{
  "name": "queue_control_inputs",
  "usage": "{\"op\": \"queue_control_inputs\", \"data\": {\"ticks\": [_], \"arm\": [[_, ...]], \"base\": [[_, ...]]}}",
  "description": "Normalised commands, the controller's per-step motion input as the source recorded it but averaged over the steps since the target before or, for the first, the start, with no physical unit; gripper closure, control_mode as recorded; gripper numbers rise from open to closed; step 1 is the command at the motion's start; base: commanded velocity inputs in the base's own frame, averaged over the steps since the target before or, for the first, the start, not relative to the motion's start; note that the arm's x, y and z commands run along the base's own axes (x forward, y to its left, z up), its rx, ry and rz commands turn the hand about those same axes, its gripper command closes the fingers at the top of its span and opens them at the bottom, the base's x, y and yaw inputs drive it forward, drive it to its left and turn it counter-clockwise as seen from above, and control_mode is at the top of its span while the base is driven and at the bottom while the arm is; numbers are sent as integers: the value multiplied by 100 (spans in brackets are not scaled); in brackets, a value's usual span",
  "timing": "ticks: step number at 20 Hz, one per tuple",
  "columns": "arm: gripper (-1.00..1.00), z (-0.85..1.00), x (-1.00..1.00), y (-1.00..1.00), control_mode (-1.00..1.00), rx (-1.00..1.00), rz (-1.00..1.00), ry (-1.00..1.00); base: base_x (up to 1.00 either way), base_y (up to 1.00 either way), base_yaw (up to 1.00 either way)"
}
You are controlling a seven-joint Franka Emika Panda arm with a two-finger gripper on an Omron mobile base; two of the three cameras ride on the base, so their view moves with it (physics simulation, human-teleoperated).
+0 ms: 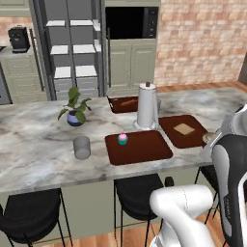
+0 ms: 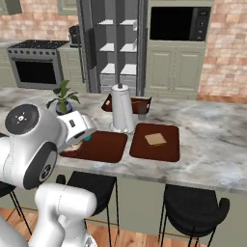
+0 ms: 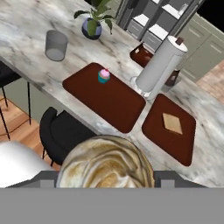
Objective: Take the cupcakes from the fridge and place them on the empty tray on the dining counter.
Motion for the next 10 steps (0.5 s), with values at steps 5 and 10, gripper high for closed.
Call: {"op": "queue_control_inputs", "data": {"ticks": [5,10], "arm": [[100,0,0,0,100,0,0,0],[100,0,0,0,100,0,0,0]], "base": [[0,0,0],[2,1,0]]}}
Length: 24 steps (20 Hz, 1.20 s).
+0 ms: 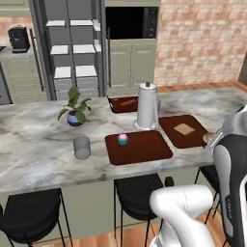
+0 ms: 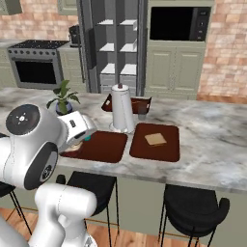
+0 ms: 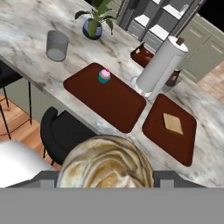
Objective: Take the cupcakes from the fridge and place them on the empty tray on the dining counter.
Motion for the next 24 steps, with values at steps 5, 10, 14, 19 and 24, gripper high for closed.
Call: {"op": "queue_control_inputs", "data": {"ticks": [5,10,14,19,24], "arm": [[100,-10,36,30,-100,1,0,0],[100,-11,74,42,-100,5,0,0],[100,-18,69,28,-100,4,0,1],[100,-41,50,18,-100,3,0,3],[100,-52,55,3,-100,2,2,0]], "base": [[0,0,0],[0,0,0],[0,0,0],[0,0,0],[0,0,0]]}}
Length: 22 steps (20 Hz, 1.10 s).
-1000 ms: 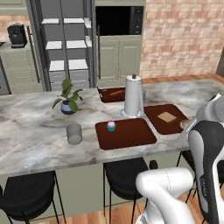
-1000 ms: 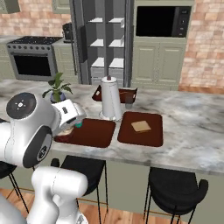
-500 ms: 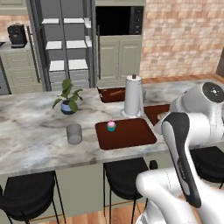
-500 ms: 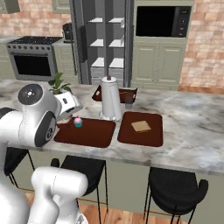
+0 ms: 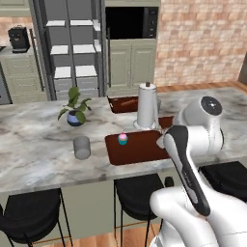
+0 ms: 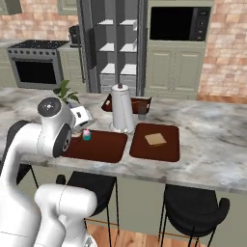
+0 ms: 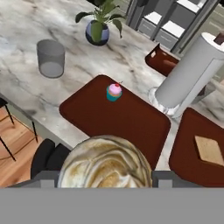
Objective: Take the cupcakes from the fridge and place them on the empty tray on the dining counter.
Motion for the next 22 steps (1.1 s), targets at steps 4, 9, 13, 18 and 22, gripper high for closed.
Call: {"op": "queue_control_inputs", "data": {"ticks": [4,9,13,18,22], "arm": [[100,-45,51,-1,-100,0,0,0],[100,-27,38,-2,-100,-2,-6,9],[100,-12,27,-15,-100,-8,-10,19],[100,-16,26,-21,-100,-6,-3,10],[100,-18,28,0,-100,0,0,-1]], "base": [[0,0,0],[0,0,0],[0,0,0],[0,0,0],[0,0,0]]}}
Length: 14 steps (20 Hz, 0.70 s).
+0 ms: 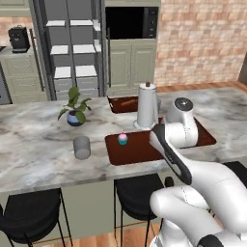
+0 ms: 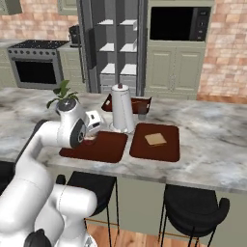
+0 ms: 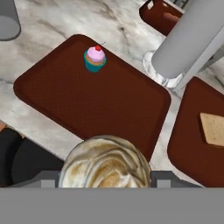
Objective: Take the cupcakes from the fridge and place them on the empty tray on the dining counter.
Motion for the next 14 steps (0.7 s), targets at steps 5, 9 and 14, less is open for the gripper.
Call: {"op": "queue_control_inputs", "data": {"ticks": [5,9,14], "arm": [[100,-32,25,0,-100,0,0,-7],[100,-29,32,0,-100,0,0,-2],[100,-30,38,0,-100,0,0,0]], "base": [[0,0,0],[0,0,0],[0,0,0]]}}
